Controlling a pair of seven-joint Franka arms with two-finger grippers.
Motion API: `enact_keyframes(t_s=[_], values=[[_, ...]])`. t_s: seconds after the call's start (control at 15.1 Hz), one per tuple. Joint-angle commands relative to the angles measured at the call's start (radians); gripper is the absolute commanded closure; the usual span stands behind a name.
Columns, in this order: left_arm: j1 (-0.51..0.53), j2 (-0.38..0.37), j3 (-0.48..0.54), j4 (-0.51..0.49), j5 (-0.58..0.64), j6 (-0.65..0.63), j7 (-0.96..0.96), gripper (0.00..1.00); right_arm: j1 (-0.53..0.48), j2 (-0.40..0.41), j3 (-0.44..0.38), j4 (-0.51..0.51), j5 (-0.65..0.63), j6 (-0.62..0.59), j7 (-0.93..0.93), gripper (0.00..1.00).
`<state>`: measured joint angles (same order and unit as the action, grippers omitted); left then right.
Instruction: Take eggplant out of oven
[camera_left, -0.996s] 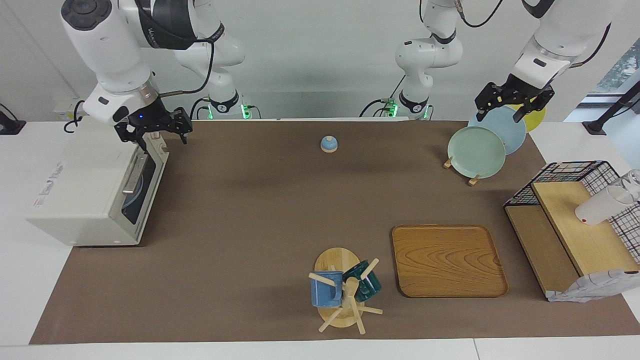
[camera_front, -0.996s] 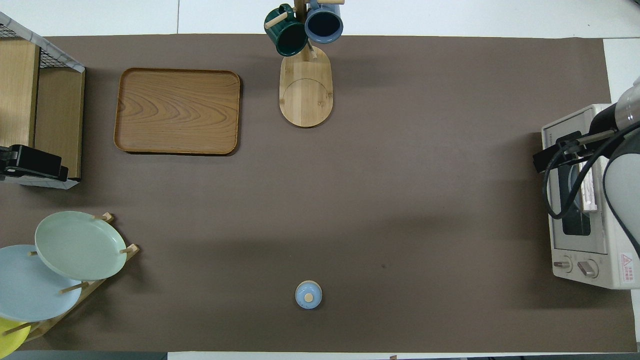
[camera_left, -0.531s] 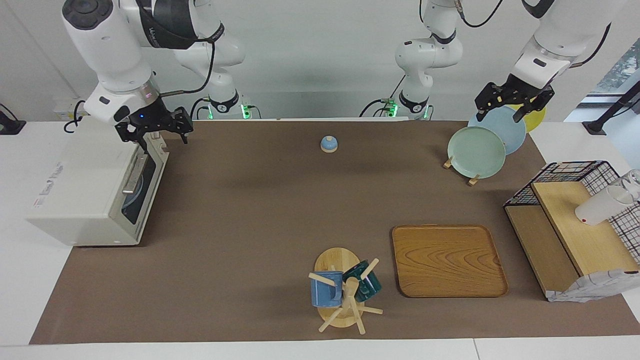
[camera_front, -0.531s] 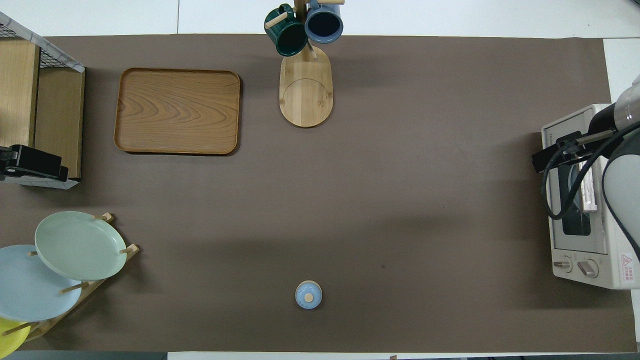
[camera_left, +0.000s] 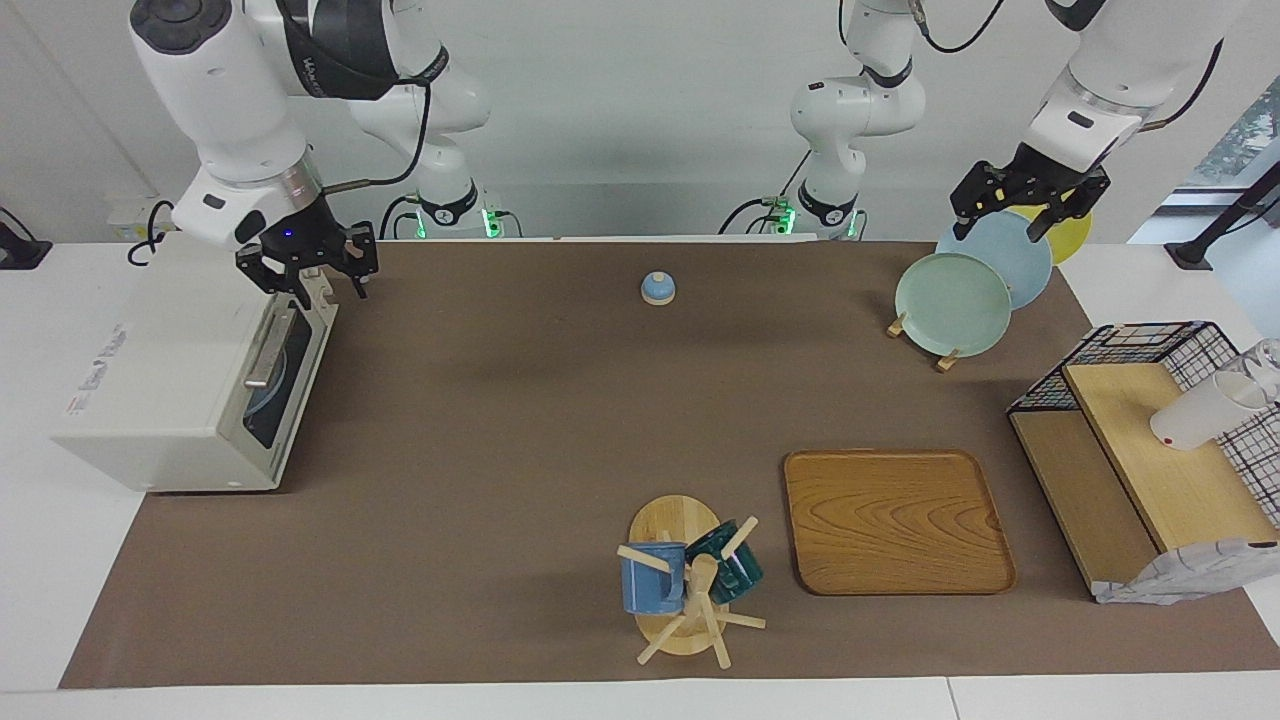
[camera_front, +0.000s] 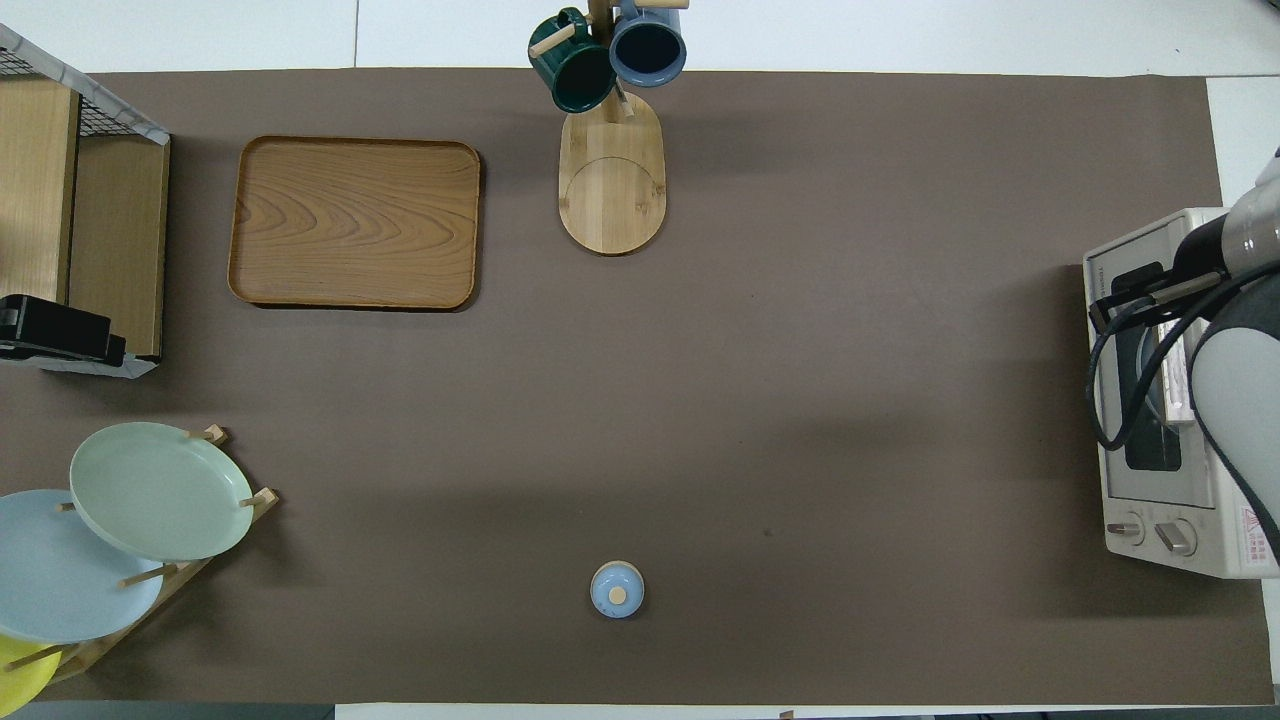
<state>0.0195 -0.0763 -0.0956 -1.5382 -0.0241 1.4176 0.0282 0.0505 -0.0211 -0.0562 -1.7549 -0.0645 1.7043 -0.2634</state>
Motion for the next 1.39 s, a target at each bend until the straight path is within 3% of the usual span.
enact_keyframes(t_s=[0.0,0.13,0.6,1.06,1.33], values=[[0.007,-0.037,-0.004,-0.028,-0.010,0.000,0.004,0.00,-0.041,-0.071,-0.001,-0.172,-0.026,0.121,-0.019,1.00],[0.010,-0.037,-0.006,-0.030,-0.010,0.003,0.001,0.00,-0.061,-0.059,-0.001,-0.196,-0.110,0.164,-0.017,1.00],[0.019,-0.022,-0.003,-0.027,0.000,0.084,0.007,0.00,-0.090,-0.040,-0.001,-0.262,-0.202,0.245,-0.019,1.00],[0.011,0.203,0.001,0.147,-0.002,0.073,0.007,0.00,-0.115,-0.033,0.001,-0.279,-0.227,0.259,-0.027,1.00],[0.008,0.280,0.001,0.187,-0.002,0.083,0.007,0.00,-0.110,-0.033,0.002,-0.294,-0.213,0.293,-0.022,1.00]])
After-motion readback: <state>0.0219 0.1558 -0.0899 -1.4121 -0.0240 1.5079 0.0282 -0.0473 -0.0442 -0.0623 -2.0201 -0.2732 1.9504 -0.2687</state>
